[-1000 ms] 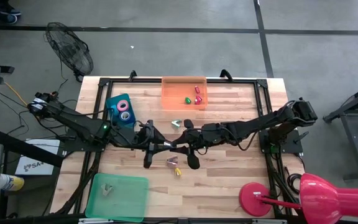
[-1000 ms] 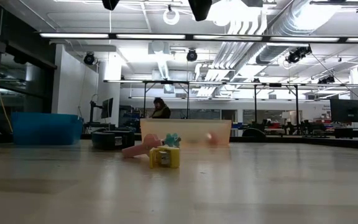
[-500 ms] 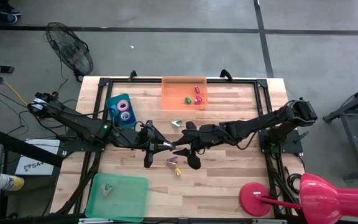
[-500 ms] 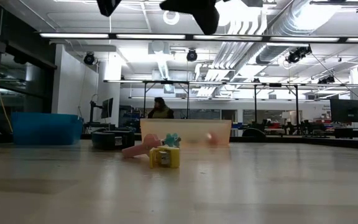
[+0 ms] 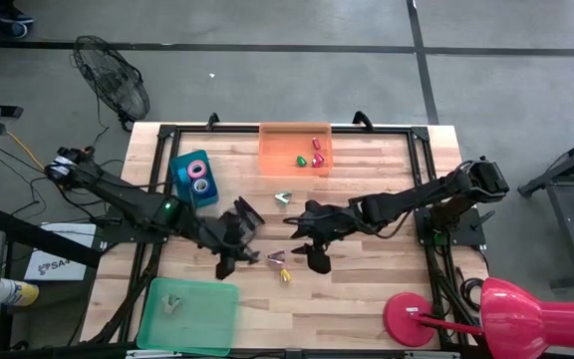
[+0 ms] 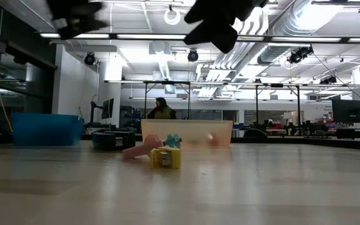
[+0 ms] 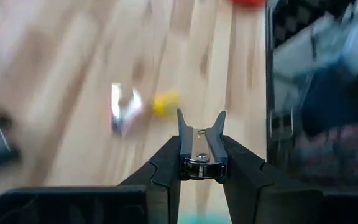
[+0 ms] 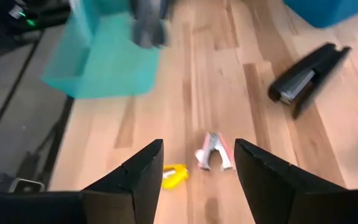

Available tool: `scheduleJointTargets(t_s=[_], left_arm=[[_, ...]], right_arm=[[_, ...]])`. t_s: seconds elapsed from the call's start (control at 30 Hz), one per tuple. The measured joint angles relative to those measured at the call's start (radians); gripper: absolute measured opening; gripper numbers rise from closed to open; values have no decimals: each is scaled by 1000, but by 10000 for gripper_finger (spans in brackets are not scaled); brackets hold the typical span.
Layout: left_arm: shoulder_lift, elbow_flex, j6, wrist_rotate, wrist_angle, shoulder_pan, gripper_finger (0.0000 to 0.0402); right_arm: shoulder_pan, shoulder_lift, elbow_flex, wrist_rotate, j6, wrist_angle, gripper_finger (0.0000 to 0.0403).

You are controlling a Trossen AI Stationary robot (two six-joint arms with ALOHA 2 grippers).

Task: Pick and place Stapler, Stapler remover, tape
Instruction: Put the black staple remover into the green bin

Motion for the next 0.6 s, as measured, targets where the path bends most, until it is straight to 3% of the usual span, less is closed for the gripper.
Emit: scheduleJointTargets(t_s=[0.27, 0.6], left_arm=[[0, 0, -261, -4, -201, -211, 80], [38, 0, -651, -154, -284, -492, 80]], right_arm=[[0, 0, 0, 31, 0, -67, 189], [0, 0, 0, 72, -1, -69, 189]])
